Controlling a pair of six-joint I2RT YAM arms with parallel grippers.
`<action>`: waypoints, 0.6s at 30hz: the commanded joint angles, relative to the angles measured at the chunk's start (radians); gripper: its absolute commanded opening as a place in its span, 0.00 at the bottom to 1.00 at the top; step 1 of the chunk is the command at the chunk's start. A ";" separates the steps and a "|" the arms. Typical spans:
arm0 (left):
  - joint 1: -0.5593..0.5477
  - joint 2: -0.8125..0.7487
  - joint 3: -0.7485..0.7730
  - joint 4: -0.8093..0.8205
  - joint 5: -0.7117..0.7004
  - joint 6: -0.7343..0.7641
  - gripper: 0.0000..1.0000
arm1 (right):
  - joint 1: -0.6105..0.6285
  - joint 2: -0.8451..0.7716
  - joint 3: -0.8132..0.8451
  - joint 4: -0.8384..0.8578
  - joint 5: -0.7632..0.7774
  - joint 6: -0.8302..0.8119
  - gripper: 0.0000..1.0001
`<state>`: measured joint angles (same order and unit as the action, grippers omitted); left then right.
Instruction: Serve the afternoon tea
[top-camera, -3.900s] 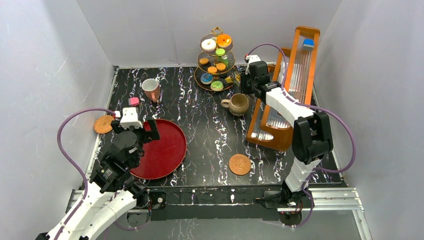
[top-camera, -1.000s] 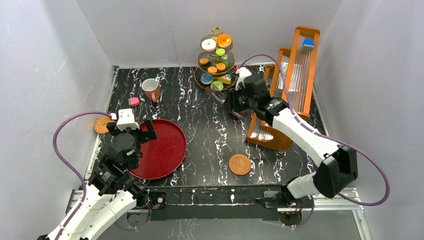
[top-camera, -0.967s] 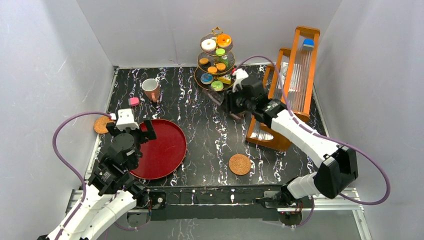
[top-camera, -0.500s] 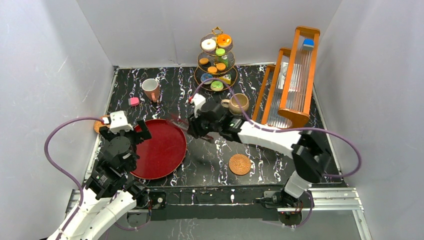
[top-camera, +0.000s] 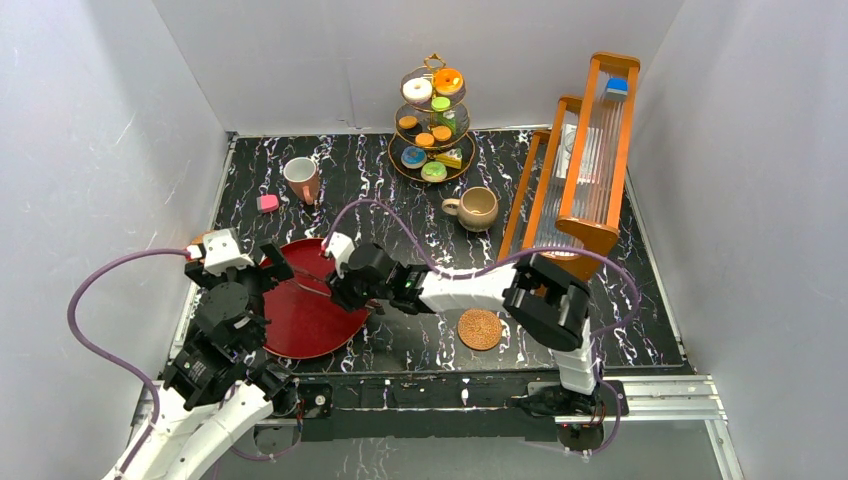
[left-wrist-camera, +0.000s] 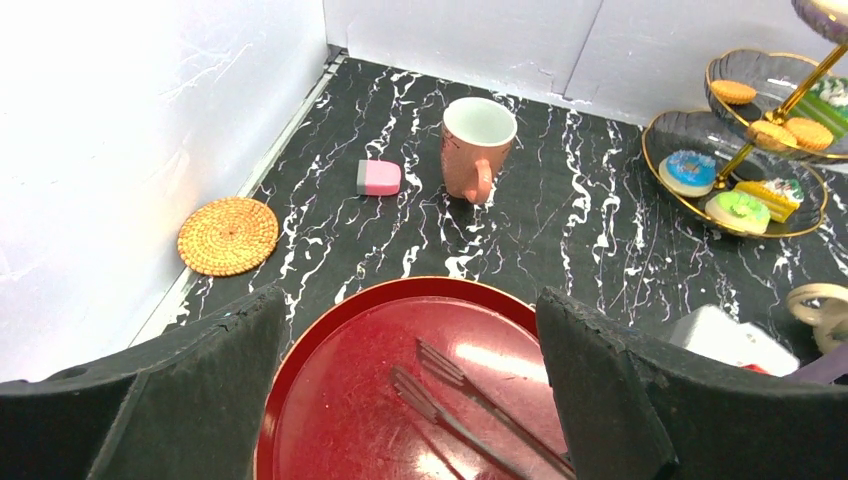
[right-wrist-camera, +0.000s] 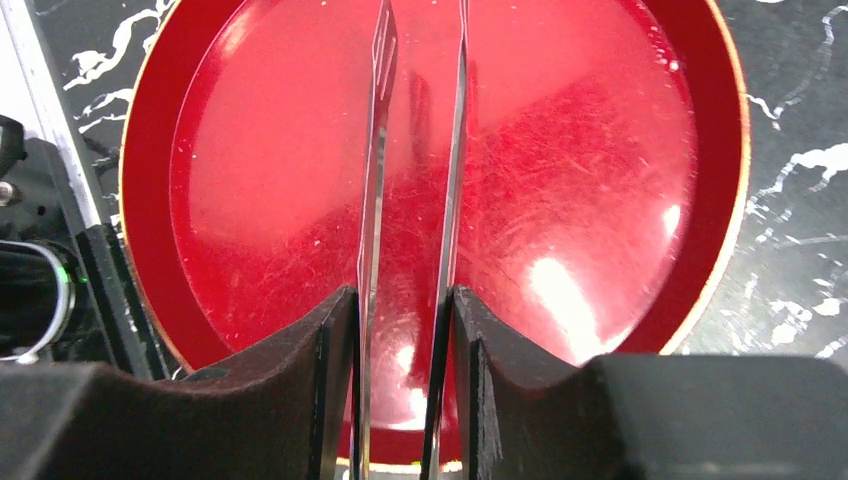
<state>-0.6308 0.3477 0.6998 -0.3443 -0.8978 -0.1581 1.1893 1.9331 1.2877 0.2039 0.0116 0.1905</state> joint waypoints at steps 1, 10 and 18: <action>-0.004 -0.040 -0.007 0.026 -0.042 -0.015 0.92 | 0.046 0.059 0.035 0.202 0.027 -0.057 0.47; -0.004 -0.064 -0.011 0.031 -0.051 -0.018 0.92 | 0.101 0.171 0.066 0.266 0.082 -0.070 0.51; -0.004 -0.060 -0.012 0.029 -0.055 -0.017 0.92 | 0.126 0.191 0.086 0.247 0.103 -0.081 0.57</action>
<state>-0.6308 0.2920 0.6945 -0.3435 -0.9207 -0.1650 1.3087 2.1330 1.3323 0.4007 0.0837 0.1261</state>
